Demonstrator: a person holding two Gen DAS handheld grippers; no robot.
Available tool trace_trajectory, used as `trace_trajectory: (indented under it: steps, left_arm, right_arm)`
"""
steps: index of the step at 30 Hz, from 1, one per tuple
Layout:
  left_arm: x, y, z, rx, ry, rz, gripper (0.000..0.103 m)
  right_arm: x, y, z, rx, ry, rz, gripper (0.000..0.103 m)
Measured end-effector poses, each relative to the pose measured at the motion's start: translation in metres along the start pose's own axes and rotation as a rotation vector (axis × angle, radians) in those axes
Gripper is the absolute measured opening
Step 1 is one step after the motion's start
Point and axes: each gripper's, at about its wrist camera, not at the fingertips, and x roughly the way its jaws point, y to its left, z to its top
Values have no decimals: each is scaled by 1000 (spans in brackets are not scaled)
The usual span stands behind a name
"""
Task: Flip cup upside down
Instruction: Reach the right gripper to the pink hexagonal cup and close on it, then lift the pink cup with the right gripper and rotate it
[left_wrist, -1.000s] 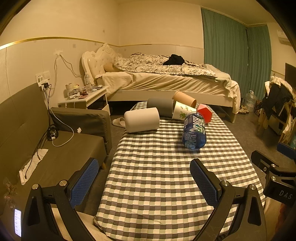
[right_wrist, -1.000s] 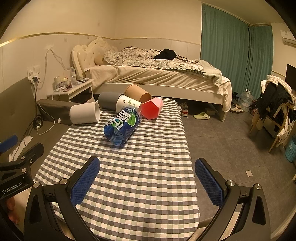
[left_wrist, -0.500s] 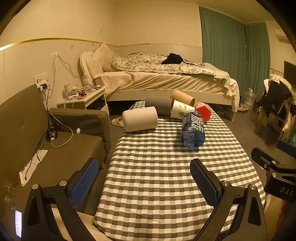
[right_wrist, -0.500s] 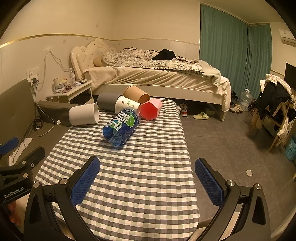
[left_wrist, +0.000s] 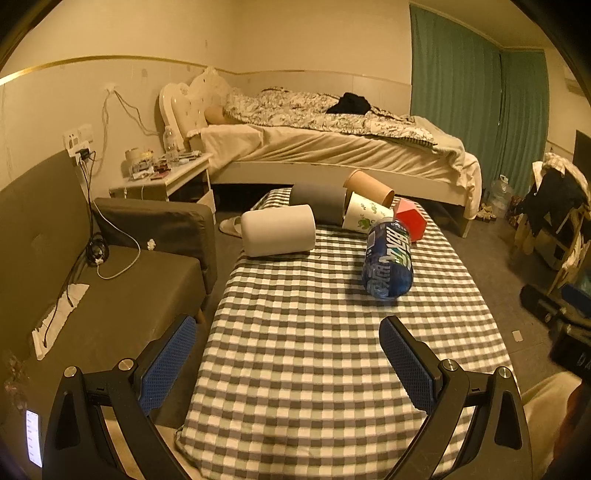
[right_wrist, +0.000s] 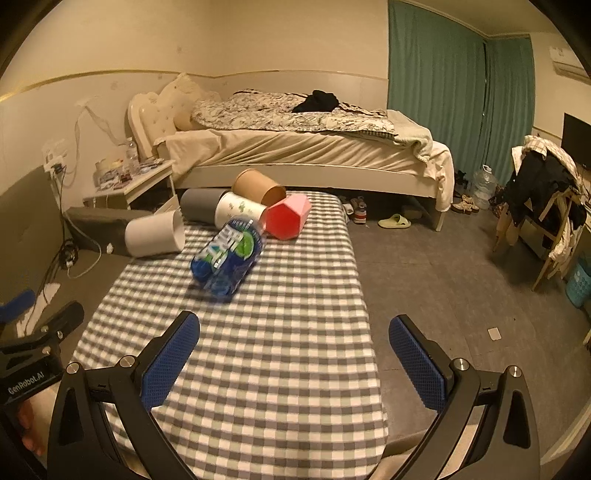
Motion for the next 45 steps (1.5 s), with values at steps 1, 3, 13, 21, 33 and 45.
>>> trace_trajectory:
  steps: [1,3,13,21,33,45]
  left_arm:
    - [6,0,4,0,7,2,102]
    - [21,-2,15,4,25,10,102]
    - [114,-8,58,31,93,38,102]
    - [169,0,55,38,168,55,102]
    - [201,9,46,29,253,36,102]
    - [189,6,41,48,241,39,102]
  right_arm:
    - [3,-3,5,7,0,-3,103]
    - [12,-10,17,23,9,-11,103]
    - [106,-29,99,64,90,-21,103]
    - [201,-14,135,69,187,20,100]
    - [300,-10,138,185,363,102,76]
    - [302,-31,134,333,434,224,65]
